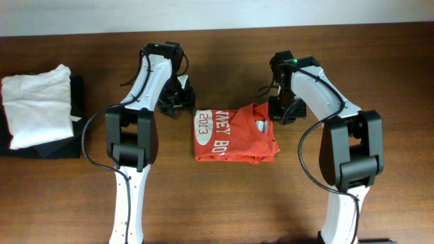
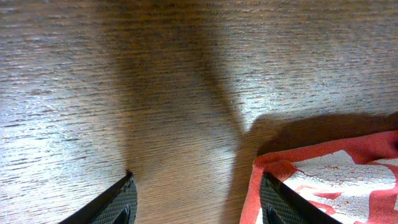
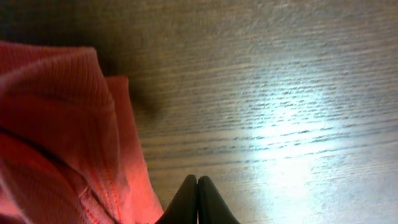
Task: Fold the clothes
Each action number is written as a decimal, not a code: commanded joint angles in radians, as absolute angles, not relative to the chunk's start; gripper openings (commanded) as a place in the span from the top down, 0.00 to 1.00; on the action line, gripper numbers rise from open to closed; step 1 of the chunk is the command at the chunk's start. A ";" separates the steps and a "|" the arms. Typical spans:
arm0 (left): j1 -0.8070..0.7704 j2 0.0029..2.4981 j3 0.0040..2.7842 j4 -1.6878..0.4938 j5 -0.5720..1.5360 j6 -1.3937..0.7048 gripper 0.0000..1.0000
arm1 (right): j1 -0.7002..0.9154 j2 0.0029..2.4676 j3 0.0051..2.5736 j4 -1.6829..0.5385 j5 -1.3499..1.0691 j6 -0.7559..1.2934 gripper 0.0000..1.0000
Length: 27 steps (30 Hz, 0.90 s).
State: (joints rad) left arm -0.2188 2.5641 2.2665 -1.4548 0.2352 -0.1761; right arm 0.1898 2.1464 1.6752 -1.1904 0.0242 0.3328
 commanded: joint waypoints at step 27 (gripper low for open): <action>-0.234 2.595 2.246 -1.452 0.240 -0.159 0.37 | 0.206 2.067 1.446 -1.142 0.015 0.294 0.86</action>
